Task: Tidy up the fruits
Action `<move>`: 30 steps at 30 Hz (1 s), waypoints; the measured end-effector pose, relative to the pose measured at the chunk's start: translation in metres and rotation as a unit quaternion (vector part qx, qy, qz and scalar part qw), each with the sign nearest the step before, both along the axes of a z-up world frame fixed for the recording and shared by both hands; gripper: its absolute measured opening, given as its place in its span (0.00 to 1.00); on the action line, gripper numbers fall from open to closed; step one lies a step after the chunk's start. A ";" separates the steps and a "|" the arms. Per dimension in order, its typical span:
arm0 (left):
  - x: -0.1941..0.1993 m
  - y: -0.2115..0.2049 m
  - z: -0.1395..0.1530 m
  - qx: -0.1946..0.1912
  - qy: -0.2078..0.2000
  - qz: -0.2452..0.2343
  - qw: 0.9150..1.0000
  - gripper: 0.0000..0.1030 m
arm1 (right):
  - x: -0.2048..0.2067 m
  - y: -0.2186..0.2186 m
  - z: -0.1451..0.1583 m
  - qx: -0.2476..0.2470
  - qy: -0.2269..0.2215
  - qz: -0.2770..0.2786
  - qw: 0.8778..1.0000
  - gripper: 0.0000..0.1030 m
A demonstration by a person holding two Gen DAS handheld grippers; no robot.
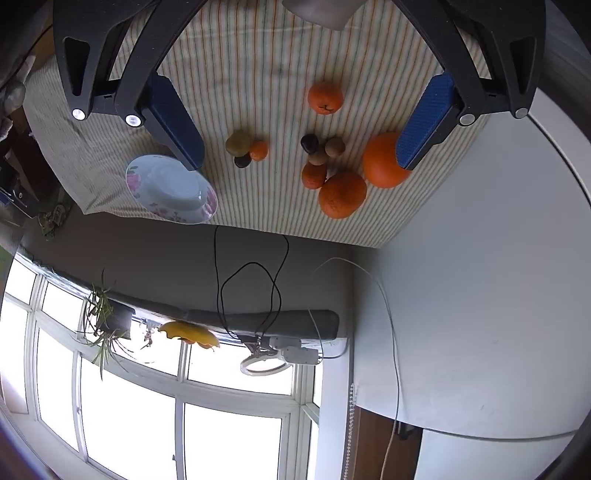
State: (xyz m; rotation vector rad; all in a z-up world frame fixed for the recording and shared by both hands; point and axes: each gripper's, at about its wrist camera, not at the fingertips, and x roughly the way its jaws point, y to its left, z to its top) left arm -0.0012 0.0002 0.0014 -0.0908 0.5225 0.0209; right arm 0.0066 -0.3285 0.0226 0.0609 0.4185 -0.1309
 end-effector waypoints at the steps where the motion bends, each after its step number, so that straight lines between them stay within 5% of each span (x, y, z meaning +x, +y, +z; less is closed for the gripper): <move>1: -0.001 0.000 0.001 0.000 -0.002 -0.002 1.000 0.99 | 0.000 0.000 0.000 0.001 0.000 0.000 1.000 1.00; 30: -0.002 -0.012 0.000 0.011 0.003 -0.004 1.000 0.99 | -0.001 0.003 -0.002 0.001 -0.002 0.003 1.000 1.00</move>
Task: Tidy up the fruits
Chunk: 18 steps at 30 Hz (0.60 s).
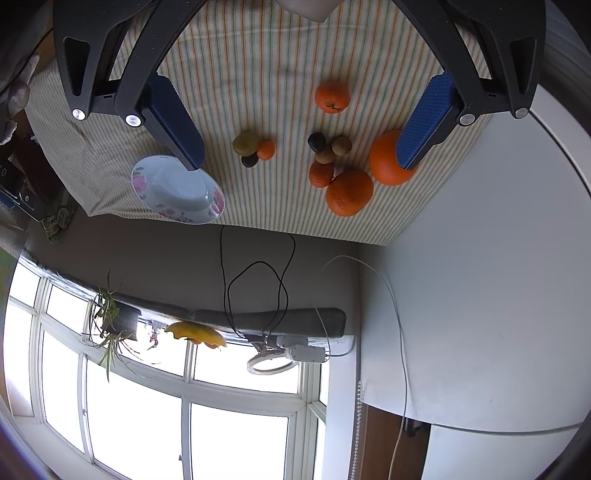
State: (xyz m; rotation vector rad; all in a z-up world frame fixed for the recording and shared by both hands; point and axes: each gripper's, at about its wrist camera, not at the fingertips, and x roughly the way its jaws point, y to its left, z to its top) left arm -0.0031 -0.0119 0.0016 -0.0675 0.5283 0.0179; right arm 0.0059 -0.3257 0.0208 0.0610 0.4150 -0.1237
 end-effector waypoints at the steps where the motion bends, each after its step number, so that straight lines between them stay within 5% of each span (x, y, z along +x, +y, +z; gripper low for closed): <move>1: 0.000 0.000 0.000 0.000 0.000 -0.001 1.000 0.99 | 0.000 0.000 0.000 0.000 -0.001 0.000 1.000 1.00; 18: 0.000 0.000 -0.001 -0.003 0.000 -0.005 1.000 0.99 | -0.003 0.003 0.001 0.000 -0.002 0.001 1.000 1.00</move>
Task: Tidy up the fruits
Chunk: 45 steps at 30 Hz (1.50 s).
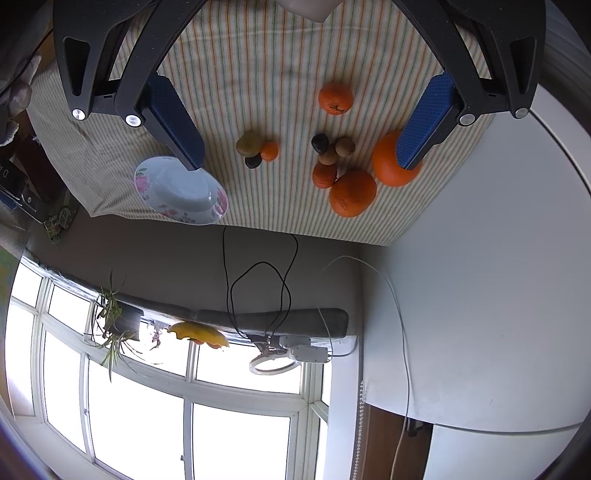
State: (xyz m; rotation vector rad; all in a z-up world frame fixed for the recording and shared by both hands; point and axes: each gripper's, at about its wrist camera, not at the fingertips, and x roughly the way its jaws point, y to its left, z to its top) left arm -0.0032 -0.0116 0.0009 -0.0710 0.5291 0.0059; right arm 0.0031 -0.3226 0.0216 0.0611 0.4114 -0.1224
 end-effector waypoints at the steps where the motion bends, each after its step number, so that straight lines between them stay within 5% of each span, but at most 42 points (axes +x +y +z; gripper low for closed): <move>1: 0.000 0.000 0.000 0.000 0.000 0.000 1.000 0.99 | 0.000 0.000 0.000 0.000 0.000 0.000 1.000 1.00; 45: 0.002 0.001 -0.004 -0.004 0.006 -0.001 1.000 0.99 | 0.006 0.005 -0.008 0.001 0.009 0.011 1.000 1.00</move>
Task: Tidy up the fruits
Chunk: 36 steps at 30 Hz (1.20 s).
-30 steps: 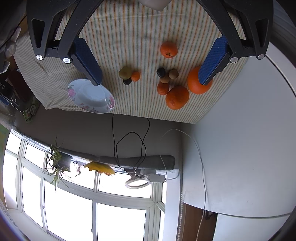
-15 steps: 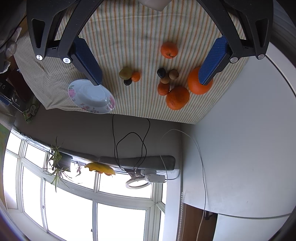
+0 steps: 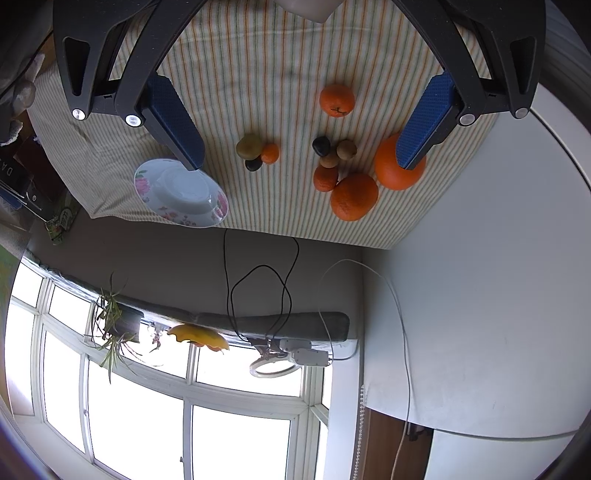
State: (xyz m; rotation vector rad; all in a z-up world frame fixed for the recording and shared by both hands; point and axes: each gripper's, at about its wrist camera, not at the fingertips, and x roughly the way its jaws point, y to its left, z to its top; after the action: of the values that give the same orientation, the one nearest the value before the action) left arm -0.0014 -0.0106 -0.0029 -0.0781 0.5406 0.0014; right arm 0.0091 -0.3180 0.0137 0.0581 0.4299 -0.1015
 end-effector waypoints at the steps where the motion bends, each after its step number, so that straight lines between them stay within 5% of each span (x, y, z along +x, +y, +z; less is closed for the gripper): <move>1: 0.000 0.001 -0.001 -0.001 0.001 0.001 1.000 0.99 | 0.002 0.001 0.000 -0.001 0.001 0.002 1.000 1.00; 20: 0.011 0.045 -0.021 -0.036 0.021 0.037 0.998 0.99 | 0.038 0.050 -0.011 0.006 0.020 0.110 0.994 1.00; 36: 0.021 0.095 -0.048 -0.079 0.049 0.072 0.993 0.91 | 0.067 0.125 -0.015 0.028 0.051 0.246 0.968 1.00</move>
State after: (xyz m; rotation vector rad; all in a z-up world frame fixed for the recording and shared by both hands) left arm 0.0192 0.0842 -0.0505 -0.2719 0.6325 0.1044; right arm 0.0763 -0.1931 -0.0013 -0.0005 0.5394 0.3988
